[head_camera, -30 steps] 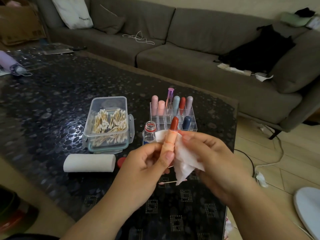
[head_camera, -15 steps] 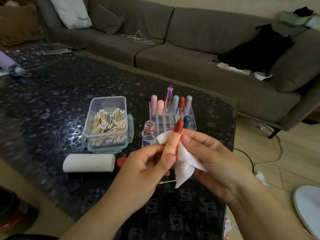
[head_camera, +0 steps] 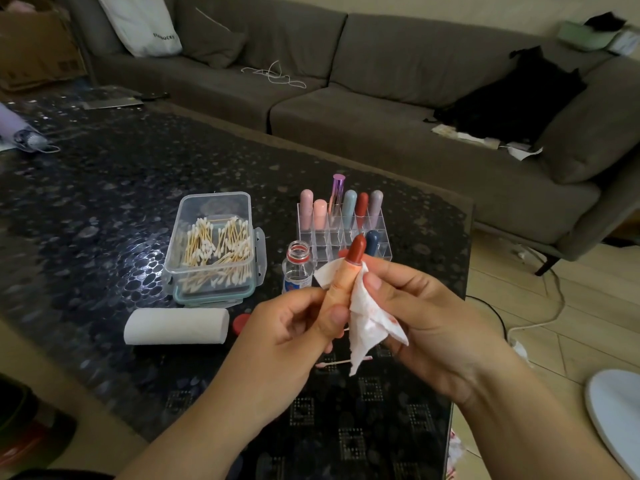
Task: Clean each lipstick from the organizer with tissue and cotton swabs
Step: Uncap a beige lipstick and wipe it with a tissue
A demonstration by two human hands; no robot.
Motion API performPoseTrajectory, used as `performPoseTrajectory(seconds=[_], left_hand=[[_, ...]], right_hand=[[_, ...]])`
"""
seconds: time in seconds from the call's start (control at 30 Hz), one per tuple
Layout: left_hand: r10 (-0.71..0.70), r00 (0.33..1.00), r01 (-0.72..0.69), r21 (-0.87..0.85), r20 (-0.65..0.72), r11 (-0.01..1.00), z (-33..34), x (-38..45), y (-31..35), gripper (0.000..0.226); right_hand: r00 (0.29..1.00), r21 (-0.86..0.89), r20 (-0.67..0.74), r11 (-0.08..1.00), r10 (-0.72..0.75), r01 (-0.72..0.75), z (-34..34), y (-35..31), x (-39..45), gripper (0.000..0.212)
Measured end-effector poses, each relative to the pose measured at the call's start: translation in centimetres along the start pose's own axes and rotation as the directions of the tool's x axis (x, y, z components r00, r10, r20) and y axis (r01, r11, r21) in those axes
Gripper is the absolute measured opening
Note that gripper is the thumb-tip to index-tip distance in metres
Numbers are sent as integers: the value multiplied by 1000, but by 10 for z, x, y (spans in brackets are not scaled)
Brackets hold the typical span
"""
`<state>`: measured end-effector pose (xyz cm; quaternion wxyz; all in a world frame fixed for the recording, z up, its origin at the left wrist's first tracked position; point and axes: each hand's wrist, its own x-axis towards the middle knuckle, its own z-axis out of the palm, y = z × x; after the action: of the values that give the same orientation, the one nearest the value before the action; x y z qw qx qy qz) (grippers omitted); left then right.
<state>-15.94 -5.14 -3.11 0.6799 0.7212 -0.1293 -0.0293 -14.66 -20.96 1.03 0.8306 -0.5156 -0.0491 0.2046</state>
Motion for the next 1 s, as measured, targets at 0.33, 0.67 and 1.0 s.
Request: performPoseTrajectory(seconds=[0.33,0.67,1.0], left_hand=[[-40,999,40,-16,2,999,5,-1,2,37],[-269,953,303,-491,140,817,12,-1,8,40],[-85,988,61,-185,-127,981,11,3,2,24]], right_hand=[[990,-314,-24,941,-139,124,-7,9,5,25],[972,-365,-13,906,-234,214,-7,14,7,29],[948,-447,-65,858,-312,252,-2,17,4,27]])
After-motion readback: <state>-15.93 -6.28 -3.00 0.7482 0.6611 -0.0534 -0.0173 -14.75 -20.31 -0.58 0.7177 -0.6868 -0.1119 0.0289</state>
